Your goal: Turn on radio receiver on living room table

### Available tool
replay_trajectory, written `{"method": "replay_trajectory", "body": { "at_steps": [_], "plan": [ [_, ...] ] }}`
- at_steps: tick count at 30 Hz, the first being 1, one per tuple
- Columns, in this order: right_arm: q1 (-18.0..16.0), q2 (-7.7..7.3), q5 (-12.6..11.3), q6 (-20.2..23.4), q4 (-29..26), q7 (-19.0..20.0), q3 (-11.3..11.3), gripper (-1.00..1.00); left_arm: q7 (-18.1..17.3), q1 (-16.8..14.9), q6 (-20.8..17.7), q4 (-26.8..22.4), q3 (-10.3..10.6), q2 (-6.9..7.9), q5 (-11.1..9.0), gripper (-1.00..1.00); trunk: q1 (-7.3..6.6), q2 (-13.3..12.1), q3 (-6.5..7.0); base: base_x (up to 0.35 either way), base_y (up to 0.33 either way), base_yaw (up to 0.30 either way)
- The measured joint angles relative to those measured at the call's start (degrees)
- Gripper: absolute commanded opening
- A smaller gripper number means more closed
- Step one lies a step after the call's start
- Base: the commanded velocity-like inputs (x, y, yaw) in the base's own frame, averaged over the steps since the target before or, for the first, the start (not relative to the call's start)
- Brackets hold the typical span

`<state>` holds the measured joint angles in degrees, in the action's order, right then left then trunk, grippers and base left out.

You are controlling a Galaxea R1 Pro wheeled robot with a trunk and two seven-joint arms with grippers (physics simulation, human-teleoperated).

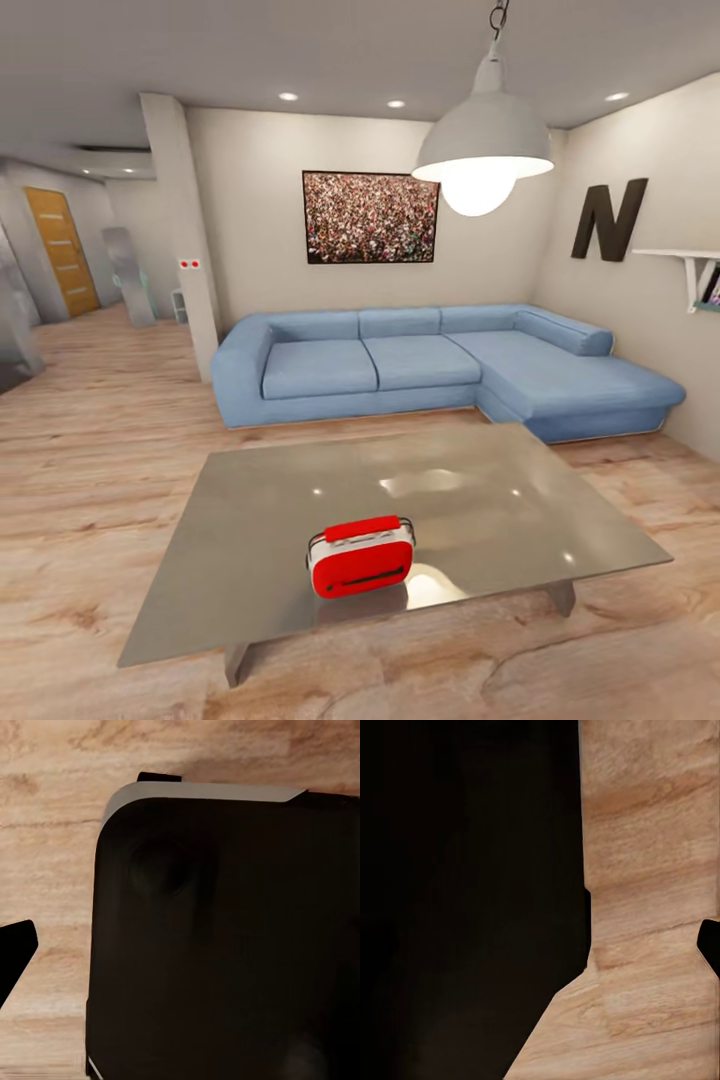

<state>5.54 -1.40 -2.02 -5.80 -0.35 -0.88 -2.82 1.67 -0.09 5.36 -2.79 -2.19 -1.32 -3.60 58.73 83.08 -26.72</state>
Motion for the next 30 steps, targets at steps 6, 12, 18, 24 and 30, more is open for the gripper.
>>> {"method": "replay_trajectory", "body": {
  "at_steps": [6,12,18,24,30],
  "plan": [
    [0.0,0.0,0.0,0.0,0.0,0.09,0.0,1.0,0.08,0.0,0.01,-0.02,0.0,-0.02,0.0,1.0,0.0,0.0,-0.13,0.0,0.0,0.27],
    [0.0,0.0,0.02,0.06,0.0,0.09,0.0,1.0,0.16,0.0,0.0,-0.03,-0.01,-0.07,0.0,1.0,0.0,0.0,-0.27,0.0,0.0,0.263],
    [0.0,0.0,0.01,0.12,0.0,0.16,0.01,1.0,0.17,0.0,0.0,-0.01,-0.08,-0.04,0.0,1.0,0.0,0.0,-0.37,0.009,0.0,0.114],
    [0.0,0.0,0.07,0.12,0.0,0.25,0.01,1.0,0.08,0.0,-0.04,0.04,-0.03,-0.01,-0.06,1.0,0.0,0.0,-0.38,0.201,0.0,0.008],
    [0.0,0.0,0.09,0.13,0.0,0.28,0.01,1.0,0.01,0.0,-0.09,0.04,-0.02,0.0,-0.05,1.0,0.0,0.0,-0.38,0.314,0.0,0.001]
  ]
}}
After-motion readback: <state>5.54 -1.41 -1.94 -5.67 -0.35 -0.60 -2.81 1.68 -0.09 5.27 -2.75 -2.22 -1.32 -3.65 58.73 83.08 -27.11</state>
